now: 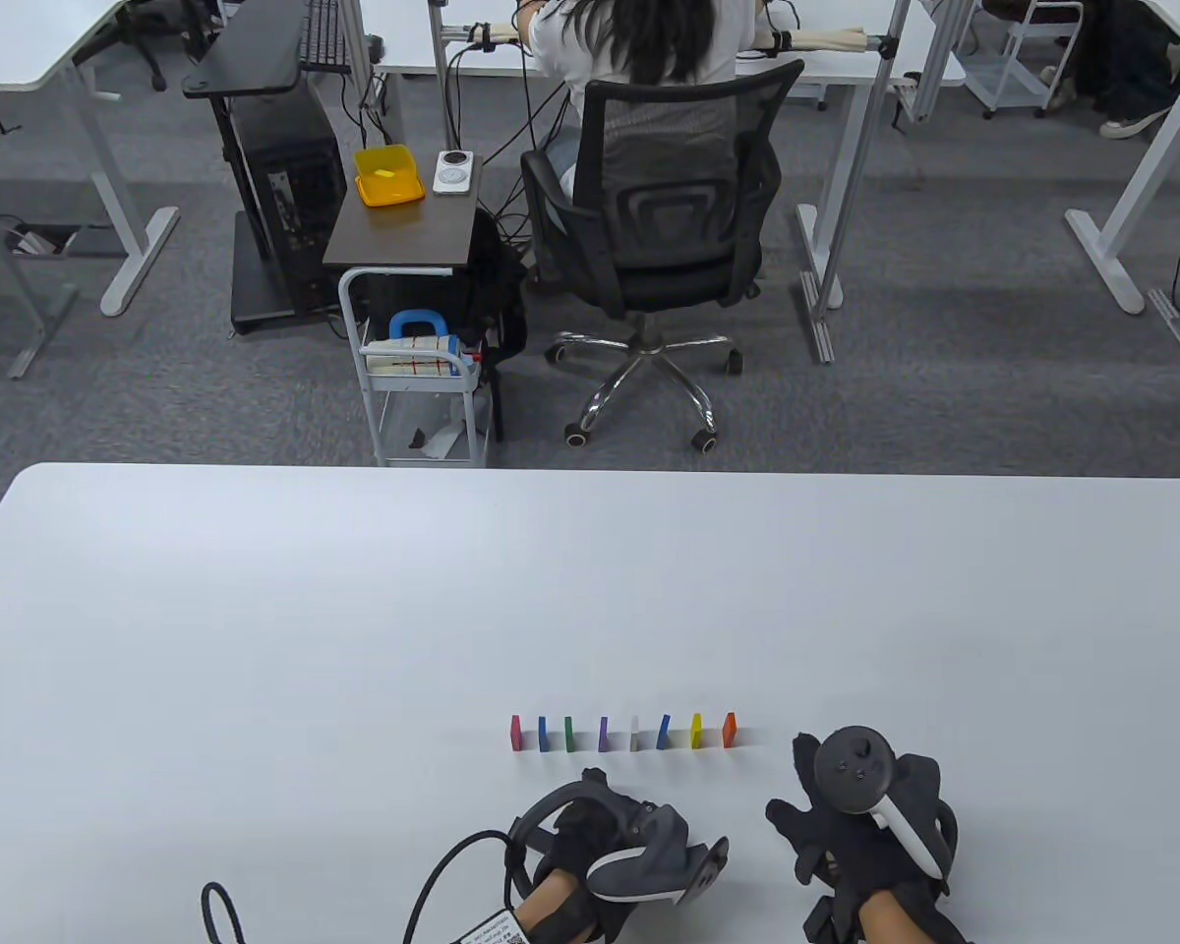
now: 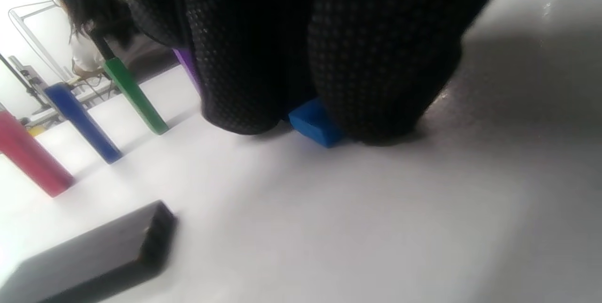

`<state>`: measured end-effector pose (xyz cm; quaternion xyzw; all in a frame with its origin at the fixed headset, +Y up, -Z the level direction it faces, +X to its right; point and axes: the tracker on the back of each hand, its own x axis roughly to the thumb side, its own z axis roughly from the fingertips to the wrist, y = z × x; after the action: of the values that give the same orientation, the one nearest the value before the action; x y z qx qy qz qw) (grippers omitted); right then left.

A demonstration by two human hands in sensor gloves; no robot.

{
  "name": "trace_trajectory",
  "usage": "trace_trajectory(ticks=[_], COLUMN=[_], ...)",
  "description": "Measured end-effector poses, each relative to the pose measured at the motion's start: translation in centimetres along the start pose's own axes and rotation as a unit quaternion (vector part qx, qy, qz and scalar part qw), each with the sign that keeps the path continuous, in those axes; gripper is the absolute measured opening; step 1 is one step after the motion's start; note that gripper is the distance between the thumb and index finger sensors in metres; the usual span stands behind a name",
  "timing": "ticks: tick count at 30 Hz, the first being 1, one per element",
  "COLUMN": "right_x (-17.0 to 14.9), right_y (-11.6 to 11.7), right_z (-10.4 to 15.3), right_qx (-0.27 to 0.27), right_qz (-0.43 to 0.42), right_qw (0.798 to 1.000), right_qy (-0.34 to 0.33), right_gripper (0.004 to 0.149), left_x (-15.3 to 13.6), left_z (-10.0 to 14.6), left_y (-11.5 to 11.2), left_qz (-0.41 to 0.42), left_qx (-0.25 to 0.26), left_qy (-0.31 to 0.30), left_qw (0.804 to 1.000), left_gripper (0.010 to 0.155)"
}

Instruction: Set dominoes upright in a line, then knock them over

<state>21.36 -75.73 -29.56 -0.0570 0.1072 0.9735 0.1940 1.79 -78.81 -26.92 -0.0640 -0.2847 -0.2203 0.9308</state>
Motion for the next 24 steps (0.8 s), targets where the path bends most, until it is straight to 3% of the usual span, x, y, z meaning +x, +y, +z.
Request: trace_trajectory(ticks=[7,12,20,24], right_x=[-0.1,-0.1,-0.2,-0.2], right_y=[0.0,0.0,0.2,0.3], right_z=[-0.1,-0.1,-0.2,-0.2], right_qx=[0.0,0.002,0.005,0.006], right_qz=[-0.001,-0.002,-0.001,0.0], right_qw=[1.0,1.0,1.0,1.0], right_qy=[0.001,0.002,0.004,0.006], right_gripper=[0.078,0.078,0.078,0.078], left_x=[-1.2,-3.9,-11.4,-15.5], left_z=[0.4,1.5,4.6,6.2], left_y=[0.0,1.6,3.7,2.9], left_qz=[0.037,0.119,0.309,0.397], left_qx=[-0.011,0.03,0.131,0.177], left_qy=[-0.004,0.01,0.057,0.09], left_qw=[0.999,0.992,0.94,0.896], left_gripper=[0.066,0.061,0.06,0.059])
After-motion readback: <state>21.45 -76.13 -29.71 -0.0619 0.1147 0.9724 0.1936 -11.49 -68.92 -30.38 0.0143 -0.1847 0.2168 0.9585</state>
